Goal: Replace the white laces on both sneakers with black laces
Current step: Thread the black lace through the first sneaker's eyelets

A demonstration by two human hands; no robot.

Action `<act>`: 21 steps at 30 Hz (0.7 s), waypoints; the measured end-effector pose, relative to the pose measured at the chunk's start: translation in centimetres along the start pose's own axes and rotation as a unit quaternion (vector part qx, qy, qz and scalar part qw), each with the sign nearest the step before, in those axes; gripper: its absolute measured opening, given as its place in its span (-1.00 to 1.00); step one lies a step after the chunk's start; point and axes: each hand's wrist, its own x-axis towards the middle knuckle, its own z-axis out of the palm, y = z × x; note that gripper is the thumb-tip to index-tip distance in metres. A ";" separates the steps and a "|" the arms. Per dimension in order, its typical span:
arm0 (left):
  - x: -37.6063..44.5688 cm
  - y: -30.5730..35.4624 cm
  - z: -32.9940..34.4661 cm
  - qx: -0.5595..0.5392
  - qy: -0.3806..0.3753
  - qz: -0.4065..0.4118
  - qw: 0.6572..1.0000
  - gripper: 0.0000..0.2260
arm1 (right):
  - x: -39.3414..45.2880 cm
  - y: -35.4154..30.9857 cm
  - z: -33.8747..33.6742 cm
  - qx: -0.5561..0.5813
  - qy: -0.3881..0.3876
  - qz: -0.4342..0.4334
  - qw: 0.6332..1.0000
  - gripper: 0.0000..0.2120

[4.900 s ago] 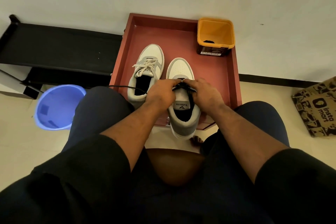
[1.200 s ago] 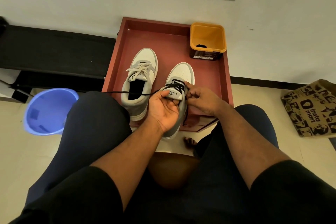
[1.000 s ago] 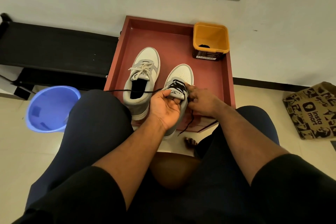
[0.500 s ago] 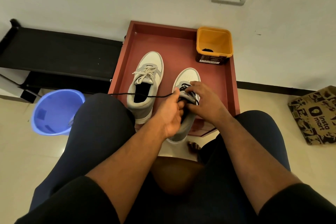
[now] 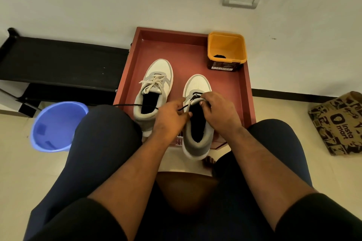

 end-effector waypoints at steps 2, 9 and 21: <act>0.3 -0.4 0.2 -0.035 -0.027 -0.027 0.999 -0.64 | 0.0 -0.3 0.0 -0.012 -0.013 -0.009 1.000 -0.76; 0.7 0.0 -0.2 0.085 0.022 -0.006 0.996 -0.87 | 0.2 -0.4 0.9 -0.151 -0.013 -0.105 0.983 -0.75; 0.7 -0.5 -0.8 0.174 0.056 -0.029 0.983 -0.85 | 0.7 0.3 0.2 -0.117 -0.041 -0.091 0.988 -0.73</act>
